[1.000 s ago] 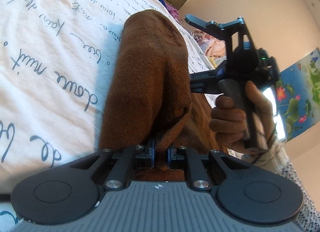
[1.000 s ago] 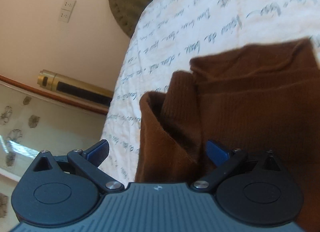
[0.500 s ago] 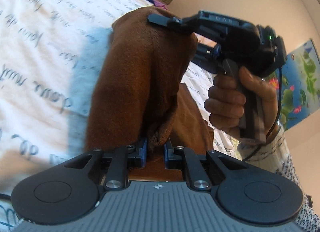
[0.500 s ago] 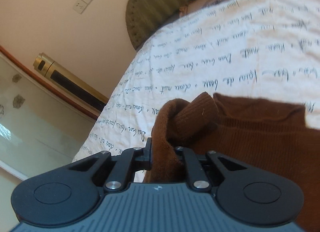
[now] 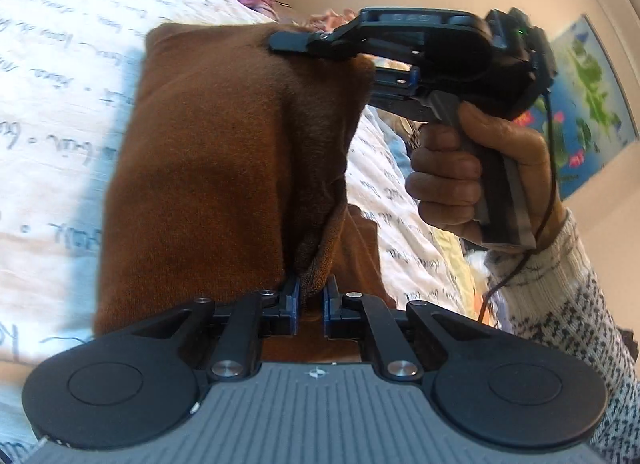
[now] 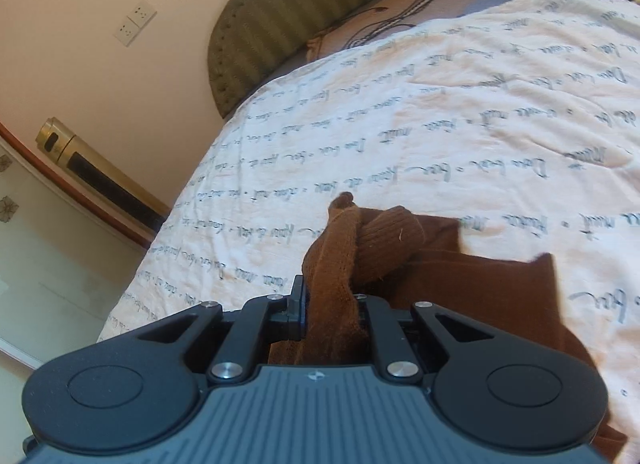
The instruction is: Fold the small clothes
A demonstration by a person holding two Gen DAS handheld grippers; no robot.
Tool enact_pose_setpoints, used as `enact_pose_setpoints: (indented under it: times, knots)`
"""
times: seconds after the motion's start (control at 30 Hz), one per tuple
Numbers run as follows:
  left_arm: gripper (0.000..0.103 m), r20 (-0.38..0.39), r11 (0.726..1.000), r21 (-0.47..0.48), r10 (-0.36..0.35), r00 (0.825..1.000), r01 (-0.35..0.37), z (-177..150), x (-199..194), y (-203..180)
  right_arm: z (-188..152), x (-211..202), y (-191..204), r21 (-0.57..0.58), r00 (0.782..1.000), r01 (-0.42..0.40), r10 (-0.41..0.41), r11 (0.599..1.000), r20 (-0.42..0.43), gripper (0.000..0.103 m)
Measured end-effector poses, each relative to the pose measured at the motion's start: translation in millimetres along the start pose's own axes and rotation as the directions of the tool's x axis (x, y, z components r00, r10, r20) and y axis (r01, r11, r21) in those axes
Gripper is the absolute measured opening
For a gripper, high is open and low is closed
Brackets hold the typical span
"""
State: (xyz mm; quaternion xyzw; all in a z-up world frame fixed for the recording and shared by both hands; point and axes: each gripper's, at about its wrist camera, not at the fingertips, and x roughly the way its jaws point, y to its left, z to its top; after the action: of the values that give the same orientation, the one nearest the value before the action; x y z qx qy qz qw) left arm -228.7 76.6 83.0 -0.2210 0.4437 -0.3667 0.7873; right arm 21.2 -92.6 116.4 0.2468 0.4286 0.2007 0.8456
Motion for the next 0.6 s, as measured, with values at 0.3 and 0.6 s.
enact_pose_setpoints:
  times: [0.3,0.6]
  knots:
    - [0.009,-0.061,0.998,0.035,-0.058,0.996,0.060,-6,30,-24,-13,-28,-47,0.038,0.999,0.051,-0.051,0.998,0.004,0.009]
    - [0.009,-0.115,0.994,0.063,-0.087,0.990,0.094,-4,57,-37,-23,-50,-80,0.081,0.997,0.071,-0.072,0.994,0.017,0.009]
